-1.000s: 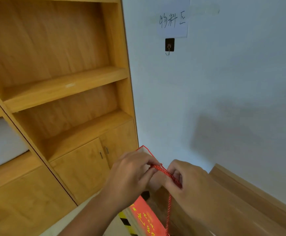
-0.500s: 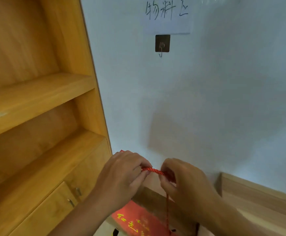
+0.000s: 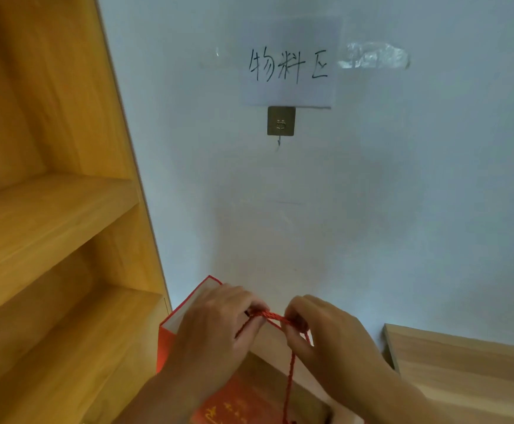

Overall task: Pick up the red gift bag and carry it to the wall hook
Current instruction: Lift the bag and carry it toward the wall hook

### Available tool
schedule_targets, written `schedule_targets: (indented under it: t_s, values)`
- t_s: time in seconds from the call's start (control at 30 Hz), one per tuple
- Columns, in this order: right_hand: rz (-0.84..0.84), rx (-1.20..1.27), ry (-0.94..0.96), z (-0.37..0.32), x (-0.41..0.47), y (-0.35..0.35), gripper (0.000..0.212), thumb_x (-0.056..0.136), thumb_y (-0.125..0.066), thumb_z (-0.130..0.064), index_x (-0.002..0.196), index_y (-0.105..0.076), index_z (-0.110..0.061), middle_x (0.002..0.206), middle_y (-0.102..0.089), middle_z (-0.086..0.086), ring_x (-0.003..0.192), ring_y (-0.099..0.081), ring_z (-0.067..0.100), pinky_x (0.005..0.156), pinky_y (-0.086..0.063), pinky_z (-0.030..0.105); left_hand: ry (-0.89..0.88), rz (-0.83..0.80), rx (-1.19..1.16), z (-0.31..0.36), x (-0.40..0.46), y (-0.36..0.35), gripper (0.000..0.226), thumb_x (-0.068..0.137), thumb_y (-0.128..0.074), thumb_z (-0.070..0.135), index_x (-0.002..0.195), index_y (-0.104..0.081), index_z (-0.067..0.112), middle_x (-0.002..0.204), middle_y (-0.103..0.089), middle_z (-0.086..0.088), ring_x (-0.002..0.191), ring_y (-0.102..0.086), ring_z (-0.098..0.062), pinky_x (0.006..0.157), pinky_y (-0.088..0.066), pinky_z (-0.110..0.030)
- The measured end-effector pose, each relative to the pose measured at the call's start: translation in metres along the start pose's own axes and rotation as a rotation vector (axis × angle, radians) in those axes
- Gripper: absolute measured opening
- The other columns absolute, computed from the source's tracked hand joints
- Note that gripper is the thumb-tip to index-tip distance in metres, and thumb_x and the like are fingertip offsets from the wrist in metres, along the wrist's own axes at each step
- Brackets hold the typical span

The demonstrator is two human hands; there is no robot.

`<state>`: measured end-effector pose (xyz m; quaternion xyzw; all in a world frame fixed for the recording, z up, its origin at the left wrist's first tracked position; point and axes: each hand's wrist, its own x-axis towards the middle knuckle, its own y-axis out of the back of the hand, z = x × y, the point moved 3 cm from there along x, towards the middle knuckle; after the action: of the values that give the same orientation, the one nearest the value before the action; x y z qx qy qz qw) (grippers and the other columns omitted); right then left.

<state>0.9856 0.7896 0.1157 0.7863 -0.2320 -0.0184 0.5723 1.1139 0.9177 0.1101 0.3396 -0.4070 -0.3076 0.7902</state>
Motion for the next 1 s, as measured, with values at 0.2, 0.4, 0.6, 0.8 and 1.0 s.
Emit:
schedule_targets:
  t_s: [0.2,0.4,0.6,0.8,1.0]
  values:
    - [0.073,0.010,-0.025,0.009,0.018,0.012,0.010,0.096,-0.058,-0.040,0.092,-0.061,-0.031,0.088,-0.065,-0.012,0.082,-0.061,0.012,0.075,-0.056,0.034,-0.024,-0.009,0.012,-0.001,0.028,0.003,0.009,0.093,-0.068,0.041,0.101,-0.070,0.040,0.099,-0.071,0.023,0.093,-0.061,-0.003,0.080,-0.042,-0.010]
    - [0.131,0.101,-0.053,0.028,0.050,0.039,0.003,0.094,-0.071,-0.029,0.096,-0.073,-0.029,0.091,-0.072,-0.012,0.084,-0.065,0.009,0.081,-0.057,0.030,-0.036,0.050,0.016,0.000,0.067,0.004,0.006,0.091,-0.071,0.039,0.096,-0.071,0.039,0.095,-0.072,0.022,0.092,-0.062,-0.003,0.083,-0.047,-0.018]
    - [0.213,0.165,-0.051,0.045,0.091,0.058,0.005,0.095,-0.071,-0.023,0.095,-0.070,-0.027,0.084,-0.069,-0.011,0.080,-0.064,0.008,0.079,-0.059,0.033,-0.039,0.072,-0.038,-0.003,0.116,0.006,0.006,0.092,-0.070,0.038,0.098,-0.070,0.039,0.097,-0.072,0.023,0.096,-0.064,-0.004,0.086,-0.056,-0.031]
    - [0.364,0.198,-0.043,0.055,0.149,0.063,0.007,0.094,-0.072,-0.025,0.094,-0.066,-0.028,0.083,-0.068,-0.015,0.080,-0.066,0.006,0.080,-0.061,0.033,-0.045,0.087,-0.205,-0.031,0.176,0.007,0.004,0.092,-0.072,0.032,0.094,-0.071,0.035,0.091,-0.073,0.020,0.098,-0.066,0.004,0.076,-0.062,-0.028]
    - [0.418,0.184,-0.077,0.067,0.217,0.057,0.012,0.093,-0.073,-0.026,0.087,-0.065,-0.030,0.079,-0.069,-0.012,0.077,-0.067,0.008,0.076,-0.062,0.038,-0.107,0.052,-0.225,-0.070,0.244,0.007,0.006,0.091,-0.073,0.034,0.097,-0.072,0.036,0.088,-0.072,0.020,0.088,-0.068,0.000,0.074,-0.062,-0.026]
